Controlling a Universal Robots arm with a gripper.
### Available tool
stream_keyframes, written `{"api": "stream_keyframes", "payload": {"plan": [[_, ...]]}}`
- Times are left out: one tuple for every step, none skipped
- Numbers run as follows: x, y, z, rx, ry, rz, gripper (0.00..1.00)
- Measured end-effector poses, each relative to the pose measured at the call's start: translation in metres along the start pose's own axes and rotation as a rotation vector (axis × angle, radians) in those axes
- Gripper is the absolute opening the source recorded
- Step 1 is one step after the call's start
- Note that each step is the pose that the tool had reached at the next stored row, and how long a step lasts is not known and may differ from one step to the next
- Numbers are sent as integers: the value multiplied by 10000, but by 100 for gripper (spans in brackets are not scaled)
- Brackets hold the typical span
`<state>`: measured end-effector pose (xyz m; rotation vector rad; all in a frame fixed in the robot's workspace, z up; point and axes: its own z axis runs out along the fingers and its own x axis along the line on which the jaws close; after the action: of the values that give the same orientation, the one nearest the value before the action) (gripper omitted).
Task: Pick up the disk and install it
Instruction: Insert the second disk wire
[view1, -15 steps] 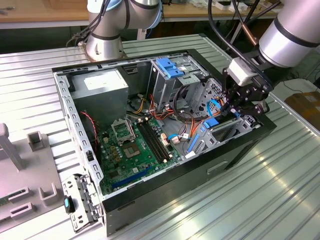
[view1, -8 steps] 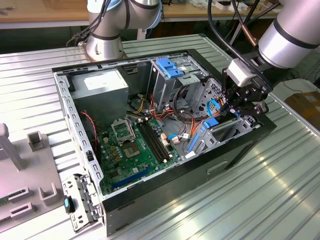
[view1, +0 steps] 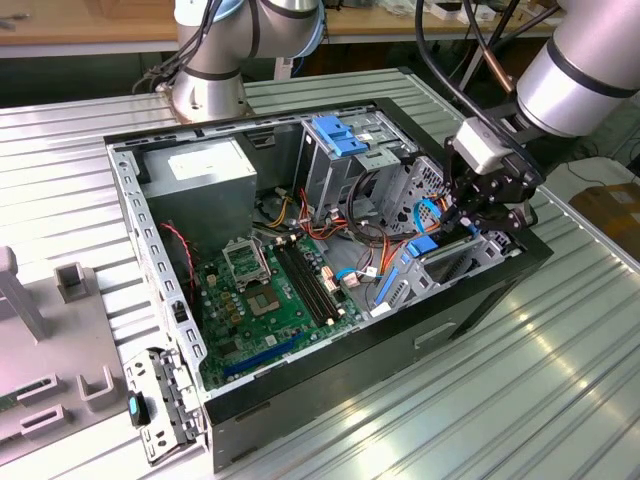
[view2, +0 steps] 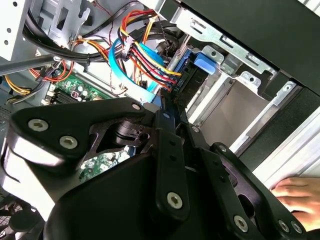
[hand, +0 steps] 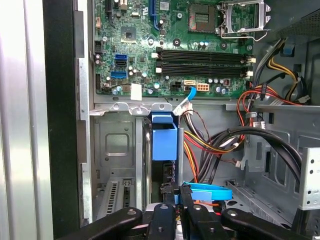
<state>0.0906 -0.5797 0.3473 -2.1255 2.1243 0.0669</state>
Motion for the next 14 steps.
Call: {"api": "stream_keyframes", "payload": {"plan": [[4,1,17,-1,3,0,16],[5,2,25,-1,4,0,16],[7,3,39,-1,1,0,16],[8,3,48,-1,2,0,16],[10,4,61,-1,7,0,16],[12,5,74,-1,6,0,16],[14,5,82,-1,-3,0,16],[14,6,84,-1,-6,1,16],[14,6,87,-1,-12,1,16],[16,6,87,-1,-17,1,16],[18,6,87,0,-57,4,16],[17,5,87,2,-139,8,18],[13,2,46,1,-179,11,18],[11,-2,23,1,-226,14,24]]}}
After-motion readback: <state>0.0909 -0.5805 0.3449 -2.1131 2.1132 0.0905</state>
